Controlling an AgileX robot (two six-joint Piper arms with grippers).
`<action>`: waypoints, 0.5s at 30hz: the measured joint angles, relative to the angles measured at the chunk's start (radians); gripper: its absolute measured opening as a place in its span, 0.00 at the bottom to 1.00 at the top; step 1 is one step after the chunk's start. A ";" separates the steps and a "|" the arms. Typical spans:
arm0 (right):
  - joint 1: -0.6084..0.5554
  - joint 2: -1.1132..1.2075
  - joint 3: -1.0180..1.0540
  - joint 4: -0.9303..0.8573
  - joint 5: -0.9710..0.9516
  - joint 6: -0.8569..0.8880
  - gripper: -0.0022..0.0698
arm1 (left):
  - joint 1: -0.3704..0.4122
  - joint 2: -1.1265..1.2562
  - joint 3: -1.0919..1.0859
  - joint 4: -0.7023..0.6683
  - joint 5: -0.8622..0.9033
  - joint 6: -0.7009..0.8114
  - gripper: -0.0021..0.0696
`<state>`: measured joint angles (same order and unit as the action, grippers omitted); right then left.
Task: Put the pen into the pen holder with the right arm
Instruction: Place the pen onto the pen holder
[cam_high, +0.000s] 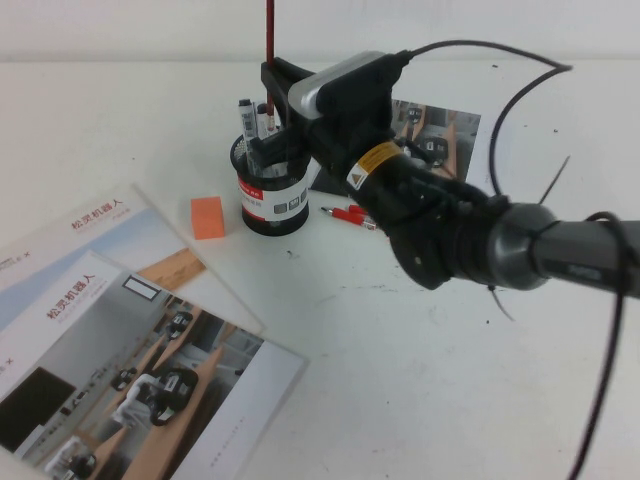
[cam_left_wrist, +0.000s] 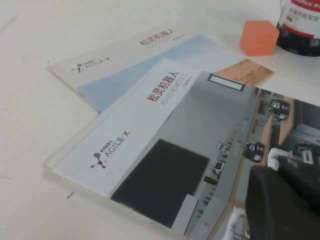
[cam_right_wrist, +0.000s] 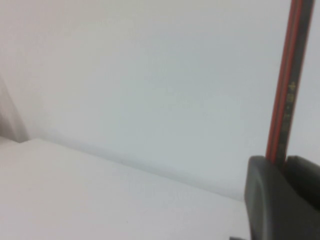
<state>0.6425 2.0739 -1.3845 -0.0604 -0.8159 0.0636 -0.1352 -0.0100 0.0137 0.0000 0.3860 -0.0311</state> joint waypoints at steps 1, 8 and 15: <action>-0.003 0.028 -0.017 0.000 -0.013 0.007 0.05 | 0.000 0.000 0.000 0.000 0.000 0.000 0.03; -0.005 0.119 -0.039 0.005 -0.018 0.016 0.05 | 0.000 0.000 0.000 0.000 0.000 0.000 0.03; -0.015 0.138 -0.040 0.027 -0.012 0.016 0.05 | 0.000 0.000 0.000 0.000 0.000 0.000 0.03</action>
<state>0.6277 2.2116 -1.4241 -0.0338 -0.8275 0.0791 -0.1352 -0.0100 0.0137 0.0000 0.3860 -0.0311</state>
